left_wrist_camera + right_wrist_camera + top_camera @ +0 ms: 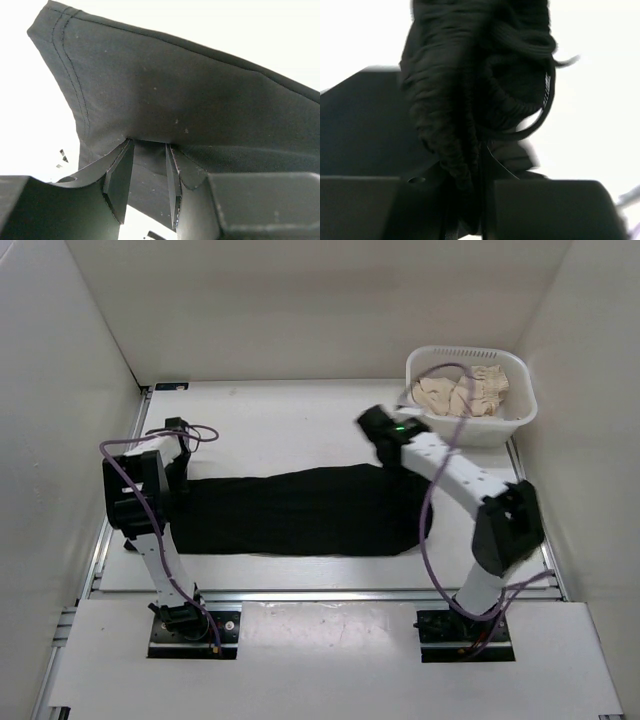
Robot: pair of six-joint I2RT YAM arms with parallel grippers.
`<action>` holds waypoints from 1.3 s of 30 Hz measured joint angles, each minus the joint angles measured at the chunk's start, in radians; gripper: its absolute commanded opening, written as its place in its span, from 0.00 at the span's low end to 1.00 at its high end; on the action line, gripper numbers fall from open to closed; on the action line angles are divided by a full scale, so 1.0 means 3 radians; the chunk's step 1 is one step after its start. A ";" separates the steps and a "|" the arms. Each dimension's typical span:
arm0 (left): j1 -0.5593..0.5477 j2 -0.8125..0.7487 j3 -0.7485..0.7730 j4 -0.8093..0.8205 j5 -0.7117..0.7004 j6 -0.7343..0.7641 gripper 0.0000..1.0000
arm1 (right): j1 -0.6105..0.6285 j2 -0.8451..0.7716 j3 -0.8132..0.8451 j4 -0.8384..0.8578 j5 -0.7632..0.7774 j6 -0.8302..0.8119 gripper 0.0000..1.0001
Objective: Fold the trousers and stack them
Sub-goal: Fold the trousers
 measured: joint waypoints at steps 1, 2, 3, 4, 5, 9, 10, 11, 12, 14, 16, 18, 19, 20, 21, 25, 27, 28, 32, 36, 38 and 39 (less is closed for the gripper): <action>-0.0001 0.0020 0.0028 -0.0032 -0.0001 0.0001 0.45 | 0.0326 0.0151 0.0161 -0.0048 -0.0001 0.0116 0.00; -0.0001 0.0041 0.0055 -0.0056 0.0000 0.0003 0.45 | 0.0591 0.0331 0.0314 -0.0076 -0.0022 0.0215 0.00; -0.0001 0.0058 0.0079 -0.0081 0.0000 0.0003 0.45 | 0.0820 0.0546 0.0487 -0.0135 -0.0062 0.0303 0.00; -0.0001 0.0076 0.0102 -0.0106 0.0000 0.0004 0.45 | 0.0997 0.0765 0.0674 -0.0197 -0.0097 0.0362 0.00; -0.0001 0.0097 0.0131 -0.0134 0.0000 0.0004 0.45 | 0.1129 0.0993 0.0862 -0.0228 -0.0128 0.0416 0.00; -0.0009 0.0135 0.0184 -0.0188 0.0000 0.0004 0.45 | 0.1340 0.1635 0.1382 -0.0301 -0.0300 0.0514 0.00; -0.0014 0.0137 0.0188 -0.0192 -0.0001 0.0004 0.45 | 0.1345 0.1700 0.1417 -0.0300 -0.0354 0.0526 0.00; -0.0017 0.0137 0.0192 -0.0191 0.0001 0.0004 0.45 | 0.1344 0.1729 0.1418 -0.0301 -0.0402 0.0526 0.00; -0.0020 0.0139 0.0196 -0.0189 0.0003 0.0003 0.45 | 0.1345 0.1734 0.1417 -0.0305 -0.0441 0.0524 0.00; -0.0025 0.0140 0.0198 -0.0188 0.0004 0.0003 0.45 | 0.1357 0.1726 0.1418 -0.0290 -0.0481 0.0491 0.00; -0.0025 0.0140 0.0200 -0.0188 0.0004 0.0003 0.45 | 0.1400 0.1719 0.1423 -0.0281 -0.0483 0.0413 0.00; -0.0025 0.0141 0.0205 -0.0188 0.0006 0.0001 0.45 | 0.1488 0.1710 0.1424 -0.0261 -0.0488 0.0317 0.00; -0.0027 0.0141 0.0205 -0.0187 0.0009 0.0001 0.45 | 0.1541 0.1700 0.1424 -0.0248 -0.0497 0.0267 0.02; -0.0028 0.0141 0.0205 -0.0187 0.0009 0.0001 0.45 | 0.1589 0.1687 0.1425 -0.0233 -0.0519 0.0216 0.03; -0.0029 0.0141 0.0205 -0.0187 0.0008 0.0001 0.45 | 0.1653 0.1672 0.1431 -0.0228 -0.0554 0.0146 0.03; -0.0029 0.0141 0.0205 -0.0187 0.0008 0.0001 0.45 | 0.1876 0.1635 0.1577 -0.0301 -0.0589 -0.0089 0.06; -0.0029 0.0141 0.0205 -0.0186 0.0008 0.0001 0.45 | 0.1965 0.1615 0.1647 -0.0312 -0.0637 -0.0191 0.17; -0.0029 0.0141 0.0205 -0.0186 0.0008 0.0003 0.45 | 0.1995 0.1615 0.1689 -0.0312 -0.0668 -0.0231 0.22; -0.0029 0.0141 0.0205 -0.0184 0.0006 0.0001 0.45 | 0.2017 0.1806 0.2176 -0.0439 -0.0863 -0.0451 0.37; -0.0031 0.0141 0.0205 -0.0182 -0.0001 0.0001 0.47 | 0.2023 0.2074 0.2651 -0.0376 -0.1120 -0.0792 0.66; -0.0032 0.0141 0.0205 -0.0182 -0.0011 0.0003 0.49 | 0.2059 0.2083 0.2661 -0.0338 -0.1296 -0.1006 0.84; -0.0033 0.0141 0.0205 -0.0182 -0.0024 0.0003 0.49 | 0.2087 0.2079 0.2661 -0.0322 -0.1350 -0.1102 0.86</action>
